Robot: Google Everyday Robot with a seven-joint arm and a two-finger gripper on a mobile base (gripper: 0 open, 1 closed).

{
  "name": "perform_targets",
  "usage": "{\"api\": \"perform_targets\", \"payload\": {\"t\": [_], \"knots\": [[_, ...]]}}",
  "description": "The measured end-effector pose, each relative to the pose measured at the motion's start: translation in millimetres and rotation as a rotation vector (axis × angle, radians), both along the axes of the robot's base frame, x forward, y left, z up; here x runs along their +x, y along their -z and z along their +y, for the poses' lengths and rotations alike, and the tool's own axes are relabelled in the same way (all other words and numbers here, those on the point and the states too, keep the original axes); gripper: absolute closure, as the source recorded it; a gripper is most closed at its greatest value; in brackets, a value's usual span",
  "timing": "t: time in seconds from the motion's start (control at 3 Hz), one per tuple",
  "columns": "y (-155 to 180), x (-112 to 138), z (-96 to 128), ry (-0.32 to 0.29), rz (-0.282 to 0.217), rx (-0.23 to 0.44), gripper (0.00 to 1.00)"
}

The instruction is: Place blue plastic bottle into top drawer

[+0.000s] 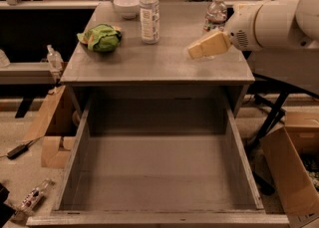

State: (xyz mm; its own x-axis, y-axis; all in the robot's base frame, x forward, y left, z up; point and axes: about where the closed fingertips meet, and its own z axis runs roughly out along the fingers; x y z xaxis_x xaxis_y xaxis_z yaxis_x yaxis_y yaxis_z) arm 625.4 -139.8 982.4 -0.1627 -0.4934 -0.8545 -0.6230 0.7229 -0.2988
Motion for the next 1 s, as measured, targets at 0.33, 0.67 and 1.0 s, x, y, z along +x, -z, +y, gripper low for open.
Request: {"api": "perform_targets", "payload": {"t": [0.33,0.67,1.0], "knots": [[-11.6,7.8,-1.5,0.025,-0.048,0.015,0.00],[-12.7,12.3,4.7,0.018,-0.063,0.032,0.00],[-24.2,49.9,42.7,-0.034,-0.139,0.118,0.00]]}}
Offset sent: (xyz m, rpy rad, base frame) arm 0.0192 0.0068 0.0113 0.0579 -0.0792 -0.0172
